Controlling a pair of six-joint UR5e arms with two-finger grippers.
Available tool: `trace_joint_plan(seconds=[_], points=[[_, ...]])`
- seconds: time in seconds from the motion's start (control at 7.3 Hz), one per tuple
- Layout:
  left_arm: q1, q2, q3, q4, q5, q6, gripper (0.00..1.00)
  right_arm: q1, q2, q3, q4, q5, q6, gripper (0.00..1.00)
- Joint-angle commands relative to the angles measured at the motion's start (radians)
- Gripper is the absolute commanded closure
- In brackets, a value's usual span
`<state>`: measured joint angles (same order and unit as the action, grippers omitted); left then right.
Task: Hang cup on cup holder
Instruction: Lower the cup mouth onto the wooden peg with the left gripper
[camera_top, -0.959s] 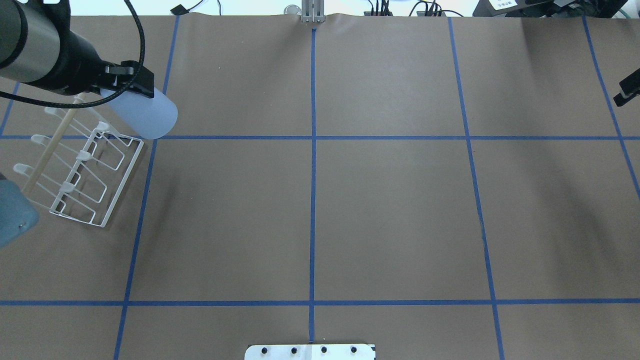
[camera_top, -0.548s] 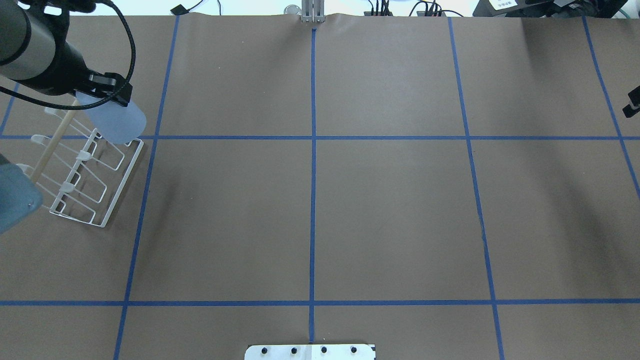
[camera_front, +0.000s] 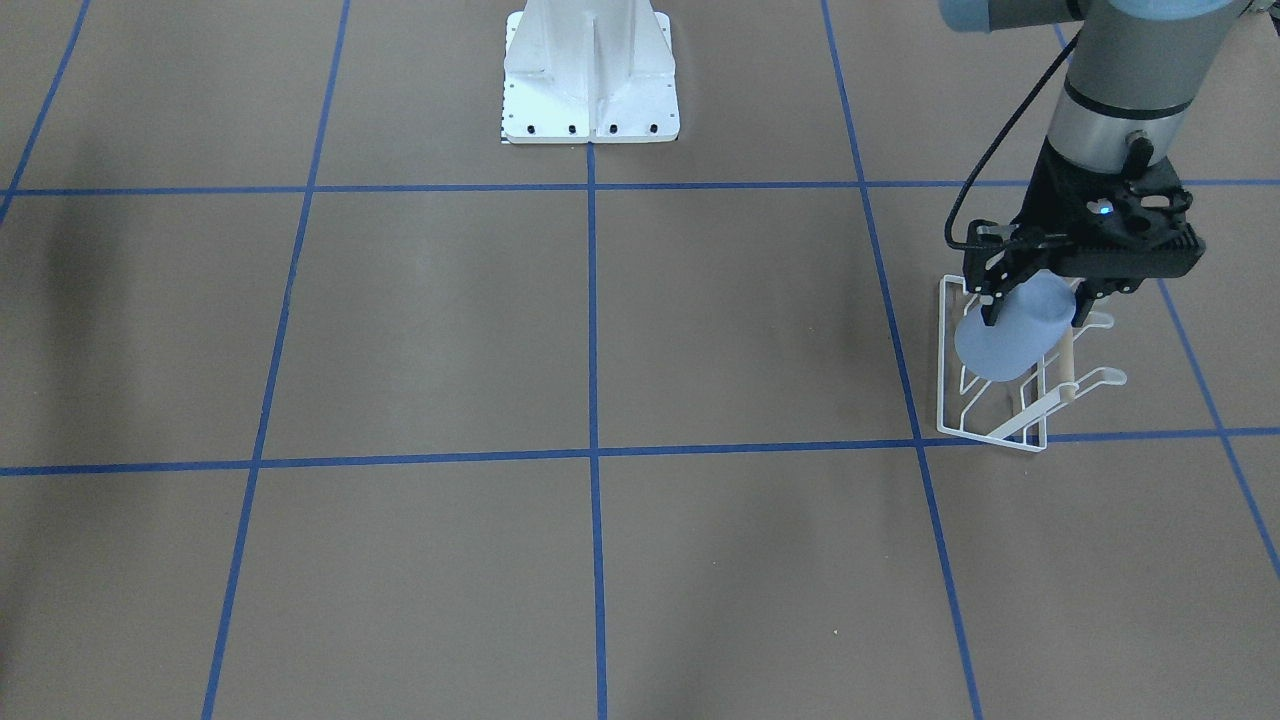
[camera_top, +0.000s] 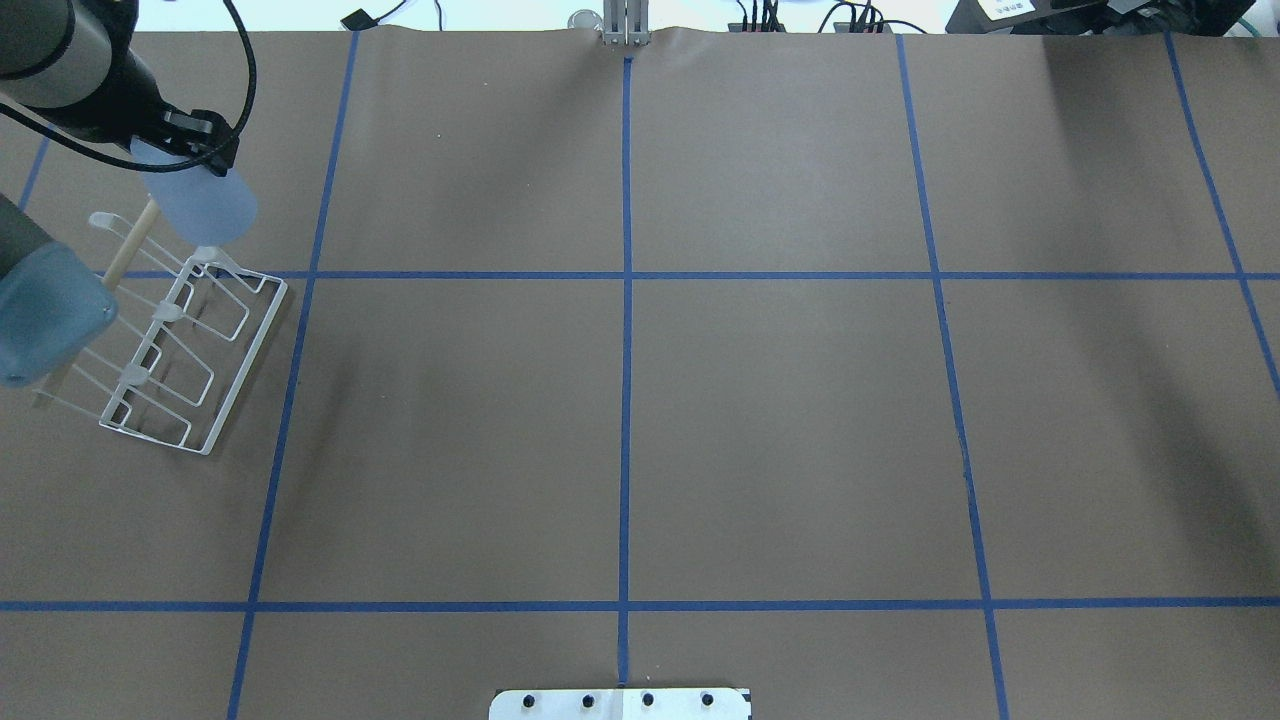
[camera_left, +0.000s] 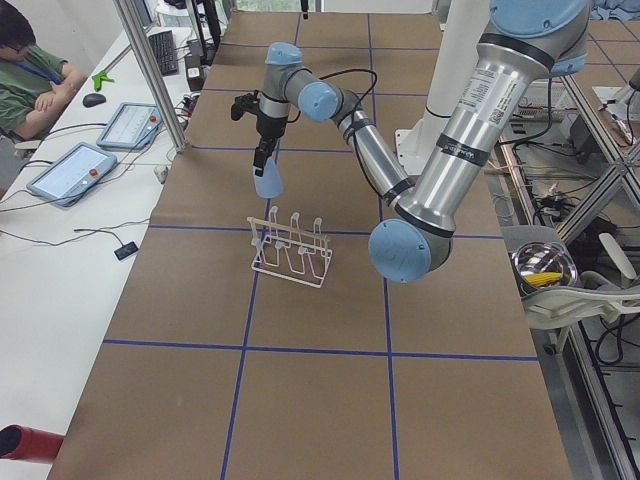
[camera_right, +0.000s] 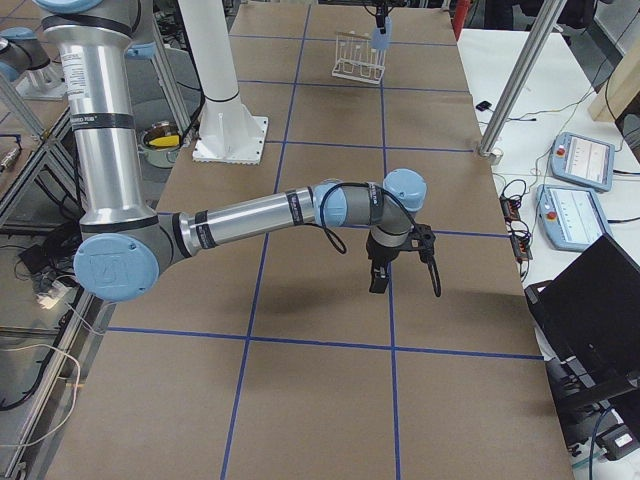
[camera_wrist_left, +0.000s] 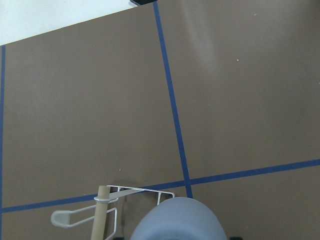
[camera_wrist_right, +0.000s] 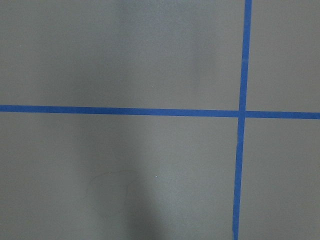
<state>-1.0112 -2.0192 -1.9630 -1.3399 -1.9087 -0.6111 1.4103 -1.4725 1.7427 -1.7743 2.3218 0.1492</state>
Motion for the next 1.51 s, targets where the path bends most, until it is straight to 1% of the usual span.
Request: trace_joint_plan(seconds=[0.0, 0.41, 0.68, 1.37], points=[[-0.004, 0.005, 0.052, -0.047, -0.004, 0.007, 1.00, 0.001, 0.000, 0.001, -0.001, 0.001, 0.001, 0.00], [-0.004, 0.017, 0.050, -0.047, -0.007, 0.025, 1.00, 0.006, 0.001, 0.003, -0.001, 0.002, 0.001, 0.00], [-0.004, 0.040, 0.041, -0.048, -0.079, 0.028, 1.00, 0.013, 0.001, 0.008, -0.002, 0.005, 0.001, 0.00], [-0.003, 0.070, 0.042, -0.051, -0.084, 0.037, 1.00, 0.015, 0.000, 0.009, -0.002, 0.005, 0.003, 0.00]])
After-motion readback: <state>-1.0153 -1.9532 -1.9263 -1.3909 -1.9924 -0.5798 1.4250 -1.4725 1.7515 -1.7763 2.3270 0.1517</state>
